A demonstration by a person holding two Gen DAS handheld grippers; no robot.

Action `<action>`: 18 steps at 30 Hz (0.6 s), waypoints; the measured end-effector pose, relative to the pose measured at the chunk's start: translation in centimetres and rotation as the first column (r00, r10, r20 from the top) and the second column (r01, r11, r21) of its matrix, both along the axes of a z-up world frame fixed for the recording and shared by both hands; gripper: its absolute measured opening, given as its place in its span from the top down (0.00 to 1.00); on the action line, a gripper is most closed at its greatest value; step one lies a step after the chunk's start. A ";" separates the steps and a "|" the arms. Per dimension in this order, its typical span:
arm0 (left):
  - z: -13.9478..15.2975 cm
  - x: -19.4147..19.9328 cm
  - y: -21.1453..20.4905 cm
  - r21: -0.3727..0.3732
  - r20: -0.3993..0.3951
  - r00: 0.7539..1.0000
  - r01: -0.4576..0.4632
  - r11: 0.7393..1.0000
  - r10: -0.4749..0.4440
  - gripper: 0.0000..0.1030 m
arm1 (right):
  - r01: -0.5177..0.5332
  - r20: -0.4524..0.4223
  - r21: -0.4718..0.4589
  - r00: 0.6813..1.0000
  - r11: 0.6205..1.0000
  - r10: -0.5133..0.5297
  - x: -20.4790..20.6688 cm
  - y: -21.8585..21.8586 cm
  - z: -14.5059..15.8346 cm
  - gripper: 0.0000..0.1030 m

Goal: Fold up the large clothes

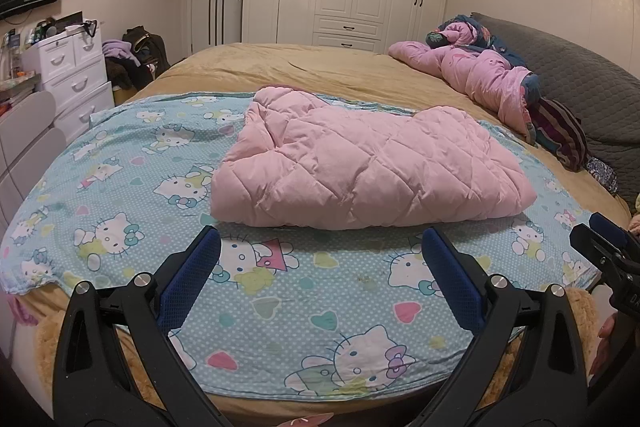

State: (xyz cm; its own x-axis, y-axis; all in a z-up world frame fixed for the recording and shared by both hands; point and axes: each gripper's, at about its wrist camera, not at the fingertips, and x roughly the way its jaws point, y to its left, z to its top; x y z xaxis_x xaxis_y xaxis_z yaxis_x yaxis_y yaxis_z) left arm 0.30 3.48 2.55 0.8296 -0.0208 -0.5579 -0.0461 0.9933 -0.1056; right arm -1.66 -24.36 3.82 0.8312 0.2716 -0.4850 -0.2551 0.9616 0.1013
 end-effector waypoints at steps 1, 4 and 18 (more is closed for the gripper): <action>0.0 0.0 0.2 -0.001 0.001 1.000 0.000 1.000 0.000 0.09 | 0.000 0.000 -0.001 1.000 1.000 0.000 0.0 0.0 0.0 0.04; 0.0 0.0 0.1 0.000 -0.001 1.000 0.001 1.000 -0.001 0.09 | 0.002 0.000 -0.002 1.000 1.000 -0.002 -0.1 0.0 0.0 0.04; -0.7 0.3 0.0 0.041 -0.040 0.999 -0.012 0.999 0.014 0.09 | 0.015 -0.002 -0.004 1.000 1.000 -0.015 -0.3 0.0 0.3 0.04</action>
State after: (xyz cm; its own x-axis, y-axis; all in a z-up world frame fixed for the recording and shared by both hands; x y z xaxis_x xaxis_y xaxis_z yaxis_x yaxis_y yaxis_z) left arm 0.63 3.49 1.89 0.8066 0.0128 -0.5910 -0.0622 0.9961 -0.0633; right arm -1.96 -24.32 4.11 0.8343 0.2569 -0.4878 -0.2401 0.9658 0.0980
